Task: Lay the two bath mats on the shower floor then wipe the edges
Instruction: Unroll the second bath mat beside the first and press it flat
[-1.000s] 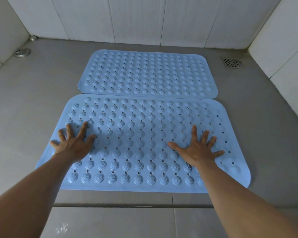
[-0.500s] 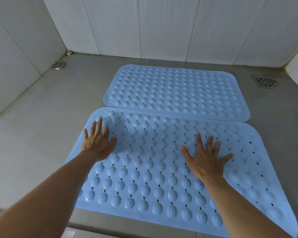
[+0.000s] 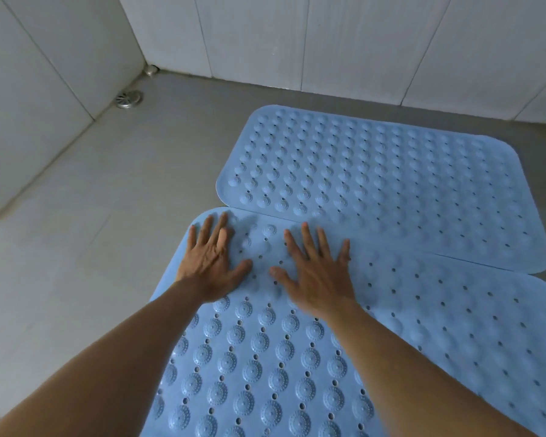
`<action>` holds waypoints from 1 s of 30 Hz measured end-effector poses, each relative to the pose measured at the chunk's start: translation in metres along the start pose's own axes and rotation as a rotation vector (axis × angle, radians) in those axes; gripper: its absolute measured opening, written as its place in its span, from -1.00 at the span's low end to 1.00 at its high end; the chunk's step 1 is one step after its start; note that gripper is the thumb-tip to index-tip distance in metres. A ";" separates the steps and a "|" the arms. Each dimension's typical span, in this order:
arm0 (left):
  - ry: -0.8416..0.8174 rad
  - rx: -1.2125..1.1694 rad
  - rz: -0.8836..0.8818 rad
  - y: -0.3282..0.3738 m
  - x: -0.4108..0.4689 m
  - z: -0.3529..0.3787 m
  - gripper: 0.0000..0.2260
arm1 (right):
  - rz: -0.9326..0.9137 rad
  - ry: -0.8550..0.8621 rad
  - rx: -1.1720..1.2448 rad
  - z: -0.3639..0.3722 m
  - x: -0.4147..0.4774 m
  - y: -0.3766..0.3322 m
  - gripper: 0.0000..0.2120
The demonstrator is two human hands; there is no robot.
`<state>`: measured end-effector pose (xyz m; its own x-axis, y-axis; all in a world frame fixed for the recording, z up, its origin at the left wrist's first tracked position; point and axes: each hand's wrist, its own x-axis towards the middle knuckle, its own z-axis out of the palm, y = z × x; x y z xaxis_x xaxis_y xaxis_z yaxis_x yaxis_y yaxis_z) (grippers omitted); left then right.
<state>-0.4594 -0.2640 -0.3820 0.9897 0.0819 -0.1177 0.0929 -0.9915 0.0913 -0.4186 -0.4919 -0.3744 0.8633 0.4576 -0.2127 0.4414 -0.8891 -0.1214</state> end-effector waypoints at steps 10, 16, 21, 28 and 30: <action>-0.011 -0.032 0.001 -0.006 0.014 -0.004 -0.27 | 0.004 -0.065 -0.004 0.000 0.008 -0.003 -0.31; -0.049 -0.023 -0.013 -0.006 0.017 -0.005 -0.27 | 0.006 -0.051 0.024 0.002 0.009 -0.004 -0.30; -0.045 -0.022 -0.018 -0.004 0.017 -0.004 -0.27 | 0.002 -0.076 0.047 -0.003 0.010 -0.004 -0.31; -0.087 -0.006 -0.015 -0.005 0.019 -0.007 -0.24 | -0.019 -0.115 0.061 -0.004 0.014 0.000 -0.39; -0.141 0.020 -0.021 -0.005 0.020 -0.008 -0.23 | -0.025 -0.139 0.191 -0.008 0.016 0.004 -0.43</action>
<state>-0.4397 -0.2562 -0.3770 0.9623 0.0892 -0.2568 0.1101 -0.9916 0.0681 -0.4012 -0.4878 -0.3706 0.8047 0.4883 -0.3376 0.3963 -0.8653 -0.3070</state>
